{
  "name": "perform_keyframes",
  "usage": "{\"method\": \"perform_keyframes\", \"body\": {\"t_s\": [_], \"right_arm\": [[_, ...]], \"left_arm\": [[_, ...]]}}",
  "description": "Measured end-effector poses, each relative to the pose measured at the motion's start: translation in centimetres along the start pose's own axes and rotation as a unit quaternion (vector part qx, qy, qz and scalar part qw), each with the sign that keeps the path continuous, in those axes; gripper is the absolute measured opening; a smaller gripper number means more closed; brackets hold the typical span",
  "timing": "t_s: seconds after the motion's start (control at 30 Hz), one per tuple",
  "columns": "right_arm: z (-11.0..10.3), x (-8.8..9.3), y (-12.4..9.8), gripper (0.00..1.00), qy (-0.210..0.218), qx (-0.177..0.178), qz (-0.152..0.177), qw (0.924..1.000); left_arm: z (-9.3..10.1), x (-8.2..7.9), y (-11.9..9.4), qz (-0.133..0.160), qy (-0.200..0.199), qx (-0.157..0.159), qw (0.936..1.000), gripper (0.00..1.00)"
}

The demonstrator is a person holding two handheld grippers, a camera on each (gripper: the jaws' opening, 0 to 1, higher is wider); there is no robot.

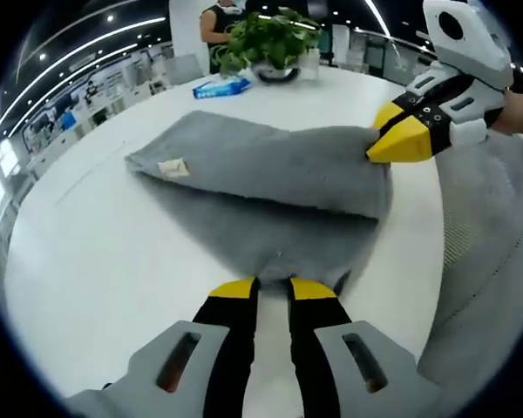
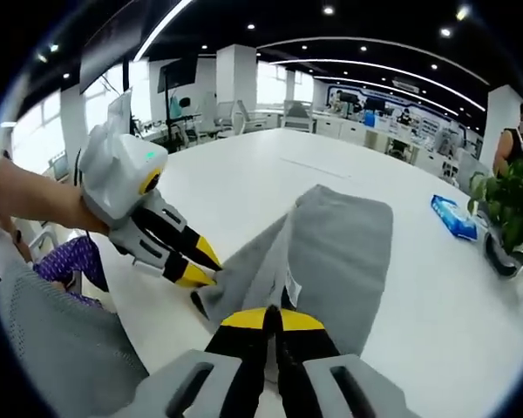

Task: Open the folded towel by lifting each exposed corner and separating the folded layers until the towel lies flat within the target outline without major curled edges

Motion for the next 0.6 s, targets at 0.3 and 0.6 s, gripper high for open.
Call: {"method": "perform_keyframes", "body": {"t_s": [0.3, 0.6], "right_arm": [[2.3, 0.7, -2.1, 0.00, 0.000, 0.001, 0.014, 0.9999], [4.2, 2.3, -3.5, 0.00, -0.002, -0.002, 0.013, 0.9999]], "left_arm": [[0.1, 0.0, -0.1, -0.016, -0.030, -0.022, 0.9992, 0.12], [0.5, -0.2, 0.0, -0.037, -0.086, -0.070, 0.9931, 0.12]]}}
Point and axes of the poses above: the point that each gripper's makers call its tool centre point, and the gripper's own axes: y roughly forward along the fingers, z roughly to its right, x roughly out of its underside, the point moved 3 cm from there along -y, roughly backward along the fingers, and after that the axes turned 15 degrees about -x, right-handed, at the moved point
